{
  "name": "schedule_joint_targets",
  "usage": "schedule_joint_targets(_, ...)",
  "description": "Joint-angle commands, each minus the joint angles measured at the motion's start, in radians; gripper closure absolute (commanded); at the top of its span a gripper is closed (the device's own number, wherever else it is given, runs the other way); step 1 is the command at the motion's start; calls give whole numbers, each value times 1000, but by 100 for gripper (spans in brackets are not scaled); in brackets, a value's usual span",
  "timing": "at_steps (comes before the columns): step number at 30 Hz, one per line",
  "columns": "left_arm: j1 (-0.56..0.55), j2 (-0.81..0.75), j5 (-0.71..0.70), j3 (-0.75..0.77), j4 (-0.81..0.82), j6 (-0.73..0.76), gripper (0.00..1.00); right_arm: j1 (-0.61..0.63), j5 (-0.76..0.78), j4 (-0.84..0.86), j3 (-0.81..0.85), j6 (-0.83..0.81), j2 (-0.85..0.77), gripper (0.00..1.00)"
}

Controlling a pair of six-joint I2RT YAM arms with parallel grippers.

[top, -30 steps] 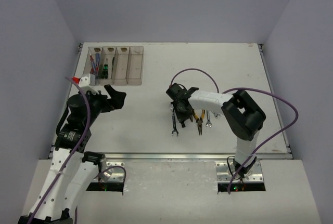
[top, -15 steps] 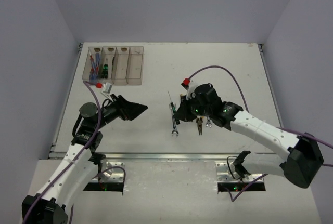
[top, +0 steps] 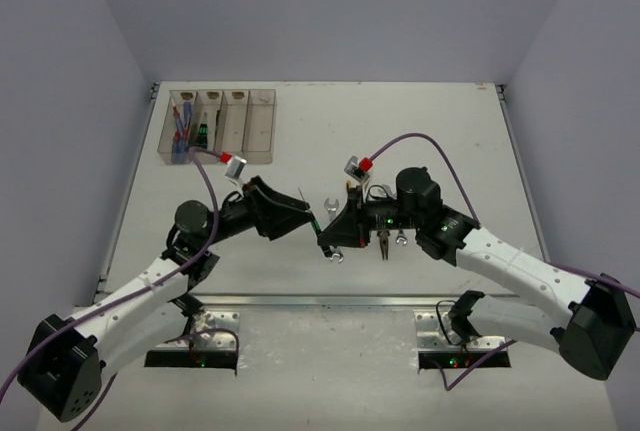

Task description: Sort the tools into containers

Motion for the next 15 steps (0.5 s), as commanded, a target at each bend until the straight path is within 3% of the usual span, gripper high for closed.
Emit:
schedule_joint_targets(1, -89, 65, -72, 63, 102, 31, 43, 5, 14, 71, 26, 7, -25, 100)
schedule_joint_targets(5, -110, 104, -65, 103, 98, 43, 88, 5, 34, 62, 11, -5, -39, 100)
schedule_joint_targets(7, -110, 106, -58, 112, 87, 51, 98, 5, 60, 45, 2, -20, -65, 100)
schedule_joint_targets(9, -108, 99, -68, 116, 66, 62, 100, 5, 89, 22, -3, -34, -96, 97)
schedule_joint_targets(10, -108, 98, -74, 123, 47, 75, 100, 5, 111, -4, 0, -45, -111, 80)
schedule_joint_targets(12, -105, 96, -133, 170, -117, 132, 100, 5, 195, -85, 14, -65, -138, 33)
schedule_joint_targets(13, -104, 96, -181, 253, -217, 218, 100, 5, 321, -174, 32, -76, -152, 1)
schedule_joint_targets(15, -95, 131, -417, 412, -544, 338, 100, 1, 566, -352, 64, -88, -187, 1)
